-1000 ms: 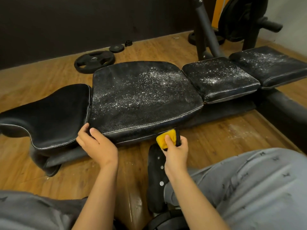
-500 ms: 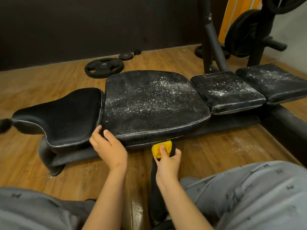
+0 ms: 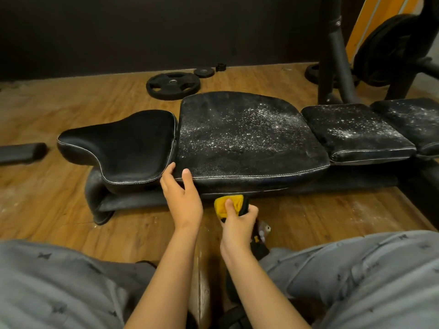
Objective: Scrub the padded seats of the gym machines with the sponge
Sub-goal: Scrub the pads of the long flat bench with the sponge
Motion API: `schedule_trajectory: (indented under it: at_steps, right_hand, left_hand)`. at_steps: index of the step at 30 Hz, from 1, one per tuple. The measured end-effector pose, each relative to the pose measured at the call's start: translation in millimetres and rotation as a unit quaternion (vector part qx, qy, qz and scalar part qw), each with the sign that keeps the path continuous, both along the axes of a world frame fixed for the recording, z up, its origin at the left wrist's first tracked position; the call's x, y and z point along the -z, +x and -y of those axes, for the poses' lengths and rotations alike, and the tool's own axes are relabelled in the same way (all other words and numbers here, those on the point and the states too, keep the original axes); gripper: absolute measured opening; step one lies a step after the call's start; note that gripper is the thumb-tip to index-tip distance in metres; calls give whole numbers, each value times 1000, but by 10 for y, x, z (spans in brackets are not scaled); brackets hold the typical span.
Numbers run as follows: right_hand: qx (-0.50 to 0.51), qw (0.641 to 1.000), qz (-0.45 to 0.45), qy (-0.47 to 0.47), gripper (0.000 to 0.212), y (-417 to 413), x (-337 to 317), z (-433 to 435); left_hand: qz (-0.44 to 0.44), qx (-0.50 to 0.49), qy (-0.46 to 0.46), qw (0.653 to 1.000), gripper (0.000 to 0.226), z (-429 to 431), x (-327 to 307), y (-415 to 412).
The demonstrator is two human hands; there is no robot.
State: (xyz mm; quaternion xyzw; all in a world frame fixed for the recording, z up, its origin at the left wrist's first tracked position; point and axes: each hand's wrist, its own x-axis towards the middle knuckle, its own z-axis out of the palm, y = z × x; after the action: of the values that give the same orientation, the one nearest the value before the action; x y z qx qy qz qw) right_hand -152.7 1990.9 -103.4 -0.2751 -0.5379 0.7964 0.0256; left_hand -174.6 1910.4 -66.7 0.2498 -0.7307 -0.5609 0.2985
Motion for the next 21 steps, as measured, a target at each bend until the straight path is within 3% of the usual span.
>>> schedule_trajectory:
  at_steps: [3, 5, 7, 9, 12, 17, 21]
  right_hand:
    - [-21, 1000, -3, -3, 22, 24, -22, -35]
    - [-29, 999, -18, 19, 28, 39, -41, -175]
    - [-36, 998, -44, 37, 29, 74, -83, -300]
    - [-51, 996, -55, 39, 26, 110, -136, -382]
    - [-66, 996, -52, 39, 19, 116, -157, -534]
    - [-87, 994, -66, 2, 18, 76, -198, -864]
    - [-11, 968, -137, 212, 9, -62, -273, -1224]
  left_hand:
    - [-15, -50, 95, 994, 44, -115, 52, 212]
    - [19, -64, 186, 980, 41, -290, 144, 360]
    - [77, 40, 307, 948, 51, -495, 228, 428]
    - [138, 198, 350, 905, 67, -641, 264, 463]
    - [154, 298, 345, 877, 49, -718, 260, 465]
    - [115, 240, 378, 887, 26, -801, 284, 396]
    - [93, 124, 434, 888, 21, -759, 342, 360]
